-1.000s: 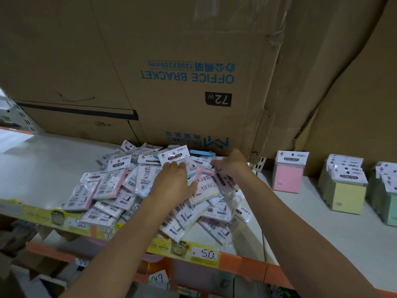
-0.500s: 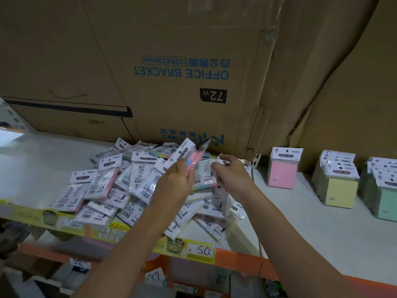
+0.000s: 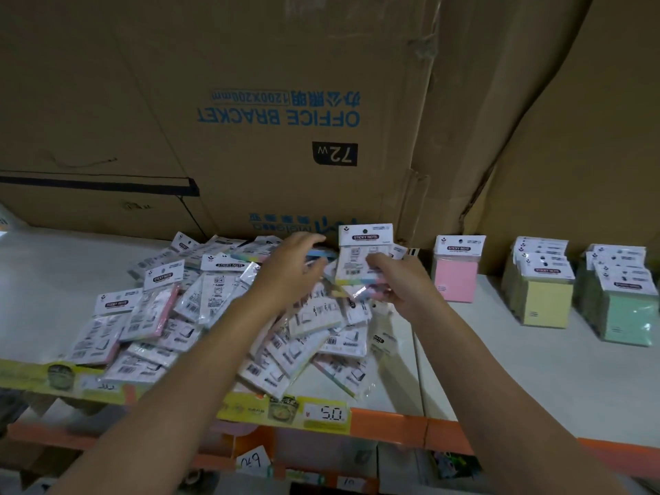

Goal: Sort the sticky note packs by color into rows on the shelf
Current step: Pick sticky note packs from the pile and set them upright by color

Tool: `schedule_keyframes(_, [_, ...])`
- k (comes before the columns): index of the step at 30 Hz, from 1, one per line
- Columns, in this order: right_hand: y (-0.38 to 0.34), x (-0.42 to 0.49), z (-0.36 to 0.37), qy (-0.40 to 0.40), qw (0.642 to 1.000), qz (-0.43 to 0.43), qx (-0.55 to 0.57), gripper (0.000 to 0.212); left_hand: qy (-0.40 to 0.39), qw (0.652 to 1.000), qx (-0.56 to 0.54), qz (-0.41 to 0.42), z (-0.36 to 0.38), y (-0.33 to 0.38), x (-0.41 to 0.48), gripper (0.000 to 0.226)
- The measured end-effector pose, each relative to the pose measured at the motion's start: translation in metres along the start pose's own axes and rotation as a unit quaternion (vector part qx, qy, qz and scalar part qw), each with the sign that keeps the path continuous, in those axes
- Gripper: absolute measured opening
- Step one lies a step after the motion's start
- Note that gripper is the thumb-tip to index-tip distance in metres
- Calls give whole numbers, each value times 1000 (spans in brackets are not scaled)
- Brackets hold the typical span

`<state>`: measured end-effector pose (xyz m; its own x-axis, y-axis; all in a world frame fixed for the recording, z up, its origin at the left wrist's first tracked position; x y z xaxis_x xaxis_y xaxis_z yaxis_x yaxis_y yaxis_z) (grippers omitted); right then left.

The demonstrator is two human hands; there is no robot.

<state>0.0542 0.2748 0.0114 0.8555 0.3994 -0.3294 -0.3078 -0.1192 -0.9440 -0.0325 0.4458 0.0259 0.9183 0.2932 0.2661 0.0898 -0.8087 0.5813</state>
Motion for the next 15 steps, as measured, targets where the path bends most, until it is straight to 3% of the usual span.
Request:
schedule_keyframes(4, [0,0,-23,7,1000,-13,11,6,-85,982,164,-47,8,-24,42,56])
schedule_keyframes(9, [2,-5,-35,13,1000,-21,18,2,-109,956,269,-54,16,-30,64,38])
schedule_keyframes(12, [2,-8,-41,12,999,-23,37,5,-74,941,329,-16,10,-17,64,33])
schedule_keyframes(15, [3,-14,-46,7,998,-21,54,13,27,949,306,64,-4,11,42,25])
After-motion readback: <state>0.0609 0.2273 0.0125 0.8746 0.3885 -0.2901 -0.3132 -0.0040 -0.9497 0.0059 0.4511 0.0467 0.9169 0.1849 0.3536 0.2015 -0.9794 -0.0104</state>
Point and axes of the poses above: each hand's wrist, its own x-axis towards the middle knuckle, its own z-axis out of the palm, y = z × x, the point moved 6 cm from there along x, towards the middle knuckle, and after that the axes turned 1 degree about -x, right-handed, at the moved point
